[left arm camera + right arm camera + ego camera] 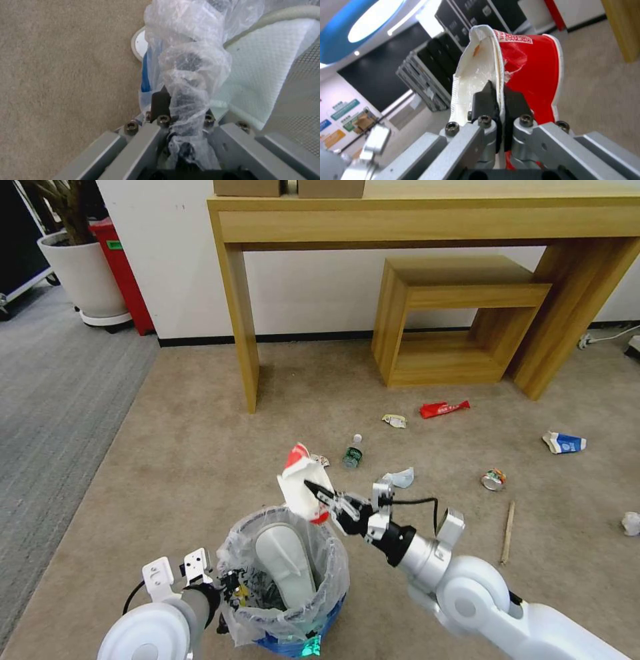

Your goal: Pick up the trash bin and place the garbage on the floor into it.

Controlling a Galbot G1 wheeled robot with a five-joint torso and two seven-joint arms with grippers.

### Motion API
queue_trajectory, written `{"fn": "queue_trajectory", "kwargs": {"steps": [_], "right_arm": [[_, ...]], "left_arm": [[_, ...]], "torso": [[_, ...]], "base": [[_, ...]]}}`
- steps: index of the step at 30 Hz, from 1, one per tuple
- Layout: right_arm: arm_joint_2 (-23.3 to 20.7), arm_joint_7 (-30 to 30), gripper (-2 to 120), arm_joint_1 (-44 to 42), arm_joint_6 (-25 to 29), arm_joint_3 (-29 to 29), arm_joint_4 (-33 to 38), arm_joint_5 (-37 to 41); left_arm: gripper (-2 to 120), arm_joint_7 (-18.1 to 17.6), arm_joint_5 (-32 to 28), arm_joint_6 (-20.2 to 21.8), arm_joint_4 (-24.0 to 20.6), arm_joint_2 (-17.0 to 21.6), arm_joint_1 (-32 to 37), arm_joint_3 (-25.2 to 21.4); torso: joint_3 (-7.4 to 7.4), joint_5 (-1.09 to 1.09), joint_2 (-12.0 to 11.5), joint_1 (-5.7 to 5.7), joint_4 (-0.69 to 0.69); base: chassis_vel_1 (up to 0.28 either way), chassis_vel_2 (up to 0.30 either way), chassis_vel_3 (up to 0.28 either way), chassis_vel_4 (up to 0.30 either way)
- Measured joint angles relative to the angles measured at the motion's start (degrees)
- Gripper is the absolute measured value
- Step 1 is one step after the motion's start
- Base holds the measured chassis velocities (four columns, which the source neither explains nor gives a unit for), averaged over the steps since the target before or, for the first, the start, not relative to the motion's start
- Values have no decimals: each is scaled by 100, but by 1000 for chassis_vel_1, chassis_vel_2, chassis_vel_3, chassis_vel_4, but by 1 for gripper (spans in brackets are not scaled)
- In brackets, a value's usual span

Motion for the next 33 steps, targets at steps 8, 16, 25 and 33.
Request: {"fn": "queue_trajectory", "kwargs": {"steps": [8, 16, 25, 33], "right_arm": [[-22, 117, 0, -54, -33, -327, -52, -104], [112, 215, 0, 61, -16, -749, -406, -260], [381, 305, 0, 220, 13, -1145, -806, -452], [374, 22, 4, 295, -39, -1246, -972, -677]], "left_arm": [[0, 6, 136, 28, 32, -162, -11, 55], [0, 12, 182, 37, 44, -243, -6, 43], [0, 11, 233, 49, 57, -302, 10, 69], [0, 10, 276, 57, 53, -328, 37, 95]], "torso": [[0, 0, 0, 0, 0], [0, 0, 0, 0, 0], [0, 0, 0, 0, 0], [0, 0, 0, 1, 0]], "base": [[0, 0, 0, 0], [0, 0, 0, 0], [0, 0, 0, 0], [0, 0, 0, 0]]}}
